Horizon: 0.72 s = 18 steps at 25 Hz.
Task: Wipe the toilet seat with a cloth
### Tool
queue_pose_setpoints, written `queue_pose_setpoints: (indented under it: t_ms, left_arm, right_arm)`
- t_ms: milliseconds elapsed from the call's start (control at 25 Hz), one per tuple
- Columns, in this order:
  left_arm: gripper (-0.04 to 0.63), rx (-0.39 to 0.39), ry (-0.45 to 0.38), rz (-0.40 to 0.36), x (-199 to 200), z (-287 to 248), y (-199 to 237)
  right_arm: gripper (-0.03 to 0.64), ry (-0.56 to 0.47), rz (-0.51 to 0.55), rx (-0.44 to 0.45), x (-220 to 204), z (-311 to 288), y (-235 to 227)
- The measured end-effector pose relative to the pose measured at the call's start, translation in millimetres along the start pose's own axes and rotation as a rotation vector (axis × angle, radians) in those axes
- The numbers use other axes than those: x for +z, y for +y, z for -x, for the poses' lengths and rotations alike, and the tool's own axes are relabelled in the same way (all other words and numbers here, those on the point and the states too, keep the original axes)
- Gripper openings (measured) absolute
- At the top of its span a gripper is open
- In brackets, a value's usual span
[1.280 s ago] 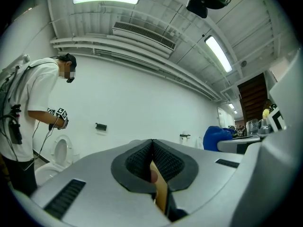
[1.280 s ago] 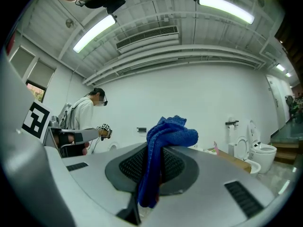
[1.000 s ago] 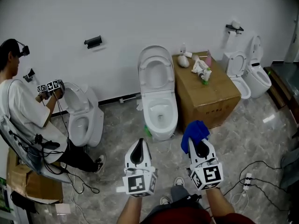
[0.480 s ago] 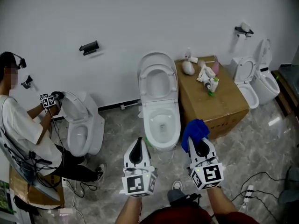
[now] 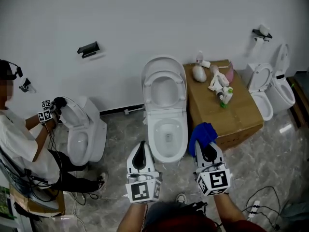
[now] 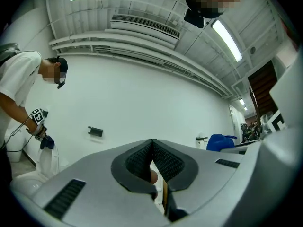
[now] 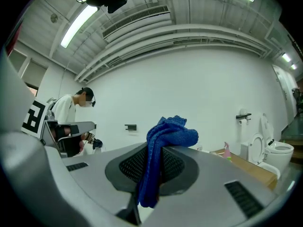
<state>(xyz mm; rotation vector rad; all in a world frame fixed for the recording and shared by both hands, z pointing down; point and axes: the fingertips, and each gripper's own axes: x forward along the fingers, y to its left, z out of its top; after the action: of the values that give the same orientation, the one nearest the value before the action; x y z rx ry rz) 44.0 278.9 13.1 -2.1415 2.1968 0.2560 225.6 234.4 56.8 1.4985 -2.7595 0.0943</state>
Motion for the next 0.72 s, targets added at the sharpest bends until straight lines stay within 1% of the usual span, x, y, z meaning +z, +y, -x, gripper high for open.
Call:
queue_pose_setpoints:
  t_ms: [160, 400, 720]
  left_arm:
    - [0.015, -0.006, 0.023, 0.011, -20, -33, 29]
    - [0.015, -0.037, 0.042, 0.013, -45, -94, 80]
    - [0.015, -0.095, 0.020, -0.006, -88, -159, 132]
  right_arm:
    - [0.055, 0.017, 0.009, -0.005, -13, -43, 8]
    - [0.057, 0.014, 0.008, -0.052, -29, -121, 18]
    - [0.057, 0.025, 0.027, -0.099, -72, -212, 21]
